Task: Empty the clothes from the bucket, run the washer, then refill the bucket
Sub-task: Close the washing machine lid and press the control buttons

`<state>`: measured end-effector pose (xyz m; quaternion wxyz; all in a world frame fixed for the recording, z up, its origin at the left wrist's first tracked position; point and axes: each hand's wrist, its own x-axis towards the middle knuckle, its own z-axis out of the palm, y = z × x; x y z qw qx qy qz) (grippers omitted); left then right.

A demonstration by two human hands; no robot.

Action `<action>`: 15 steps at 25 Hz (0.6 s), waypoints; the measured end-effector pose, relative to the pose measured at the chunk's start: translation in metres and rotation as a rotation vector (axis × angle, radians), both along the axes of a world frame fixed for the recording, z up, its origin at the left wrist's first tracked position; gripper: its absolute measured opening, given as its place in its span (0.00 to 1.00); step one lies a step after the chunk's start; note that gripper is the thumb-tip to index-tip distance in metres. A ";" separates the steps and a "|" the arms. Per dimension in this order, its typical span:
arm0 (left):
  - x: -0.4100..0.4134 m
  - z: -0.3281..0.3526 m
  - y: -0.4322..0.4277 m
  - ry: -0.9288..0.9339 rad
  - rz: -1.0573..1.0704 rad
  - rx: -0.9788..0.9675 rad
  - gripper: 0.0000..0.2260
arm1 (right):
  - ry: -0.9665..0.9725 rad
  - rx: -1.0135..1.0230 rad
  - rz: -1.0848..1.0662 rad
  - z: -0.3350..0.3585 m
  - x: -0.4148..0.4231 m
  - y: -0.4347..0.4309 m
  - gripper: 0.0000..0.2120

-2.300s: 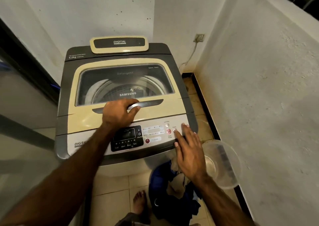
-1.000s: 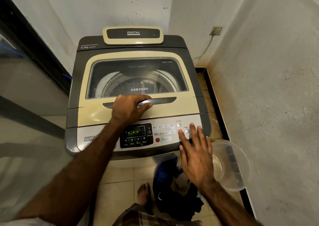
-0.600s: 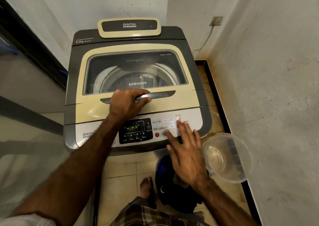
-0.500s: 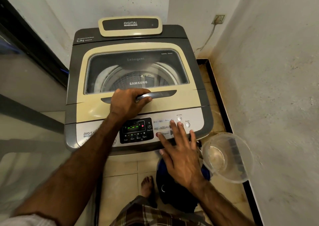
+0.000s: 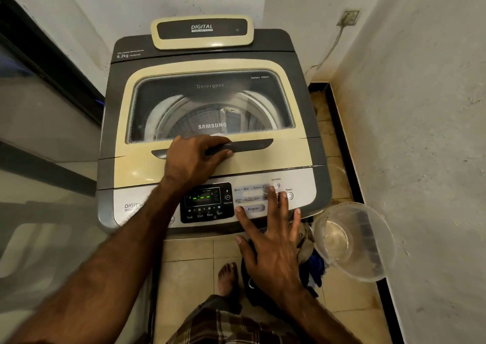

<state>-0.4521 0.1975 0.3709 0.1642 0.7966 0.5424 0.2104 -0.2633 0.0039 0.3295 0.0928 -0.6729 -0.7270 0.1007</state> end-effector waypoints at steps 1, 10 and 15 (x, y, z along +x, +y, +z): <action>0.000 0.000 0.000 0.000 0.000 0.005 0.23 | 0.029 -0.008 -0.009 -0.001 0.000 0.001 0.29; -0.001 0.001 0.000 -0.002 -0.004 0.058 0.19 | 0.166 -0.014 -0.003 0.004 0.006 0.001 0.31; -0.001 0.002 0.001 -0.011 -0.001 0.056 0.20 | 0.042 0.012 0.046 0.003 0.005 -0.001 0.32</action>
